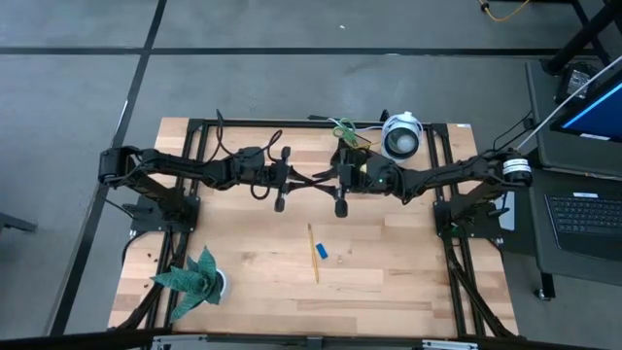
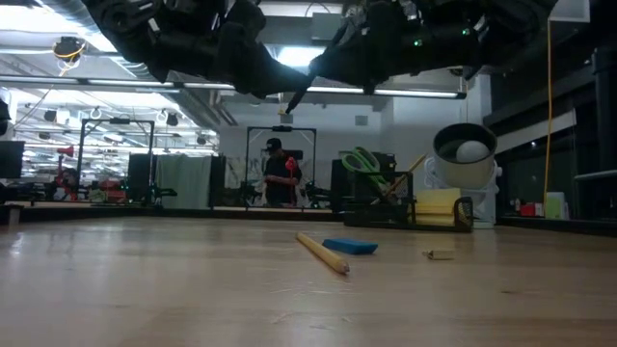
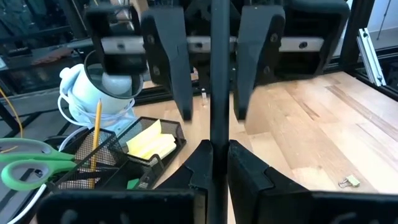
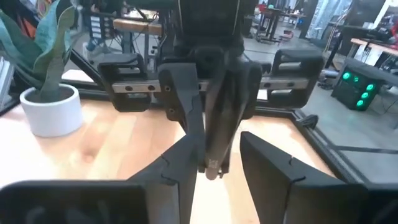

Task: Pick and place office supplies into organizer
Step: Put the black pen into the metal mesh desk organizer

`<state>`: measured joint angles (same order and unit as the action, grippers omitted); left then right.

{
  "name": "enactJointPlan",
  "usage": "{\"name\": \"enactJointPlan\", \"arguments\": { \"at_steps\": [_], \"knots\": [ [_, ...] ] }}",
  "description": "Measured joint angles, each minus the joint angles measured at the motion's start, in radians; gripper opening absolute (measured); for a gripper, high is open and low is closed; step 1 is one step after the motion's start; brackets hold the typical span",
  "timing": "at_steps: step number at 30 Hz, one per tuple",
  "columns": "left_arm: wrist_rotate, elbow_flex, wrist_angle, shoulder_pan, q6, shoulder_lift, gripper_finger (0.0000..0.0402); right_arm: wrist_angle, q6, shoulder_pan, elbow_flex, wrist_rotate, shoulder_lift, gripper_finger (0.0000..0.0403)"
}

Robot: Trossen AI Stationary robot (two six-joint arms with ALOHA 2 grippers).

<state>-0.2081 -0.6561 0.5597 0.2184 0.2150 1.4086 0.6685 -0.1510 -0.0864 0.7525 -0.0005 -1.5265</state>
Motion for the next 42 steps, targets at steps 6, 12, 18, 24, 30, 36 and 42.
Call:
{"name": "enactJointPlan", "arguments": {
  "at_steps": [6,12,18,24,30,36,42],
  "knots": [
    [0.002,-0.001,-0.003,0.0,0.0,-0.007,0.0027,-0.119,-0.011,0.0,0.0,0.03,0.072,0.0109],
    [0.006,-0.001,0.001,0.0,0.005,-0.007,0.0027,-0.117,-0.01,0.0,0.0,0.028,0.078,0.0064],
    [0.007,-0.001,0.0,0.0,0.006,-0.007,0.0027,-0.116,0.014,0.0,0.0,0.029,0.078,0.0042],
    [0.002,-0.001,-0.004,0.0,0.008,-0.007,0.0027,-0.097,0.016,0.0,-0.001,0.008,0.078,0.0081],
    [0.0,-0.001,-0.004,0.0,0.009,-0.007,0.0027,-0.081,0.016,0.0,-0.001,0.006,0.079,0.0118],
    [0.001,-0.001,-0.003,0.0,0.008,-0.007,0.0027,-0.076,0.015,0.0,-0.001,0.005,0.079,0.012],
    [0.006,-0.001,-0.002,0.0,0.008,-0.007,0.0027,-0.027,0.012,0.0,-0.001,-0.002,0.079,0.0074]
  ]
}}
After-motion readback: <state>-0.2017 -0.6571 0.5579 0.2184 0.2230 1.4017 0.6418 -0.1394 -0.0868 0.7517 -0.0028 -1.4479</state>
